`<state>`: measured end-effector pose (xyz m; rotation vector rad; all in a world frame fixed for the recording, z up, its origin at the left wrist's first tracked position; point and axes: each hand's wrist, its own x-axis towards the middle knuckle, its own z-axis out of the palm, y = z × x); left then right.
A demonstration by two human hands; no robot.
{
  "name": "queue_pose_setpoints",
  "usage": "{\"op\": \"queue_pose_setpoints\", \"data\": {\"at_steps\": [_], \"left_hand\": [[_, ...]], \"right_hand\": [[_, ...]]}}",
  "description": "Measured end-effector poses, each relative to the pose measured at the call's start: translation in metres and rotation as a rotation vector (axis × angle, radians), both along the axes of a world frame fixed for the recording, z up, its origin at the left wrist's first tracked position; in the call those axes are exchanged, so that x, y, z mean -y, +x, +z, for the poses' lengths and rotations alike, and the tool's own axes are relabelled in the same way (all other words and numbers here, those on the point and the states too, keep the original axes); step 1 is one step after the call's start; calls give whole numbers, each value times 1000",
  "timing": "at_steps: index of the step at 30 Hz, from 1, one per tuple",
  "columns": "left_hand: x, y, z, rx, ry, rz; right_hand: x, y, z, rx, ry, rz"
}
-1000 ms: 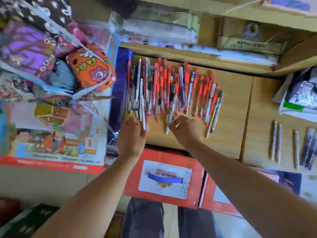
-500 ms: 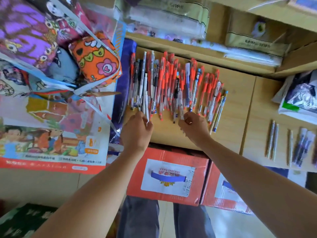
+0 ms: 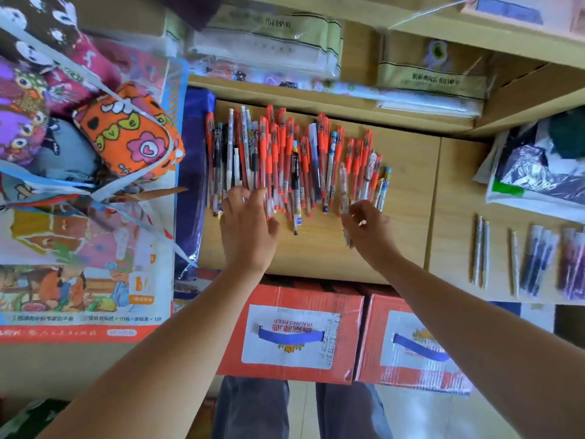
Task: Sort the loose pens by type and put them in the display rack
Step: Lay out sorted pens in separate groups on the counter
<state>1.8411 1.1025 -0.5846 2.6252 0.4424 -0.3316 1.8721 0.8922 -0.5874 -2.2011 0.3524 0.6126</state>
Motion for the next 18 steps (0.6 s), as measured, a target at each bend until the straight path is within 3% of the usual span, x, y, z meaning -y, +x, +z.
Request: {"op": "queue_pose_setpoints", "data": {"at_steps": [3,8,18], "left_hand": [[1,1,1,53,-1,2],[14,7,4,54,-34,-57],[30,8,-3,-51,86,-187]], "right_hand": [[7,10,0,60,-74,-51],[25,15,-1,-28,-311,0],[11,23,-4,-25,-388,56]]}}
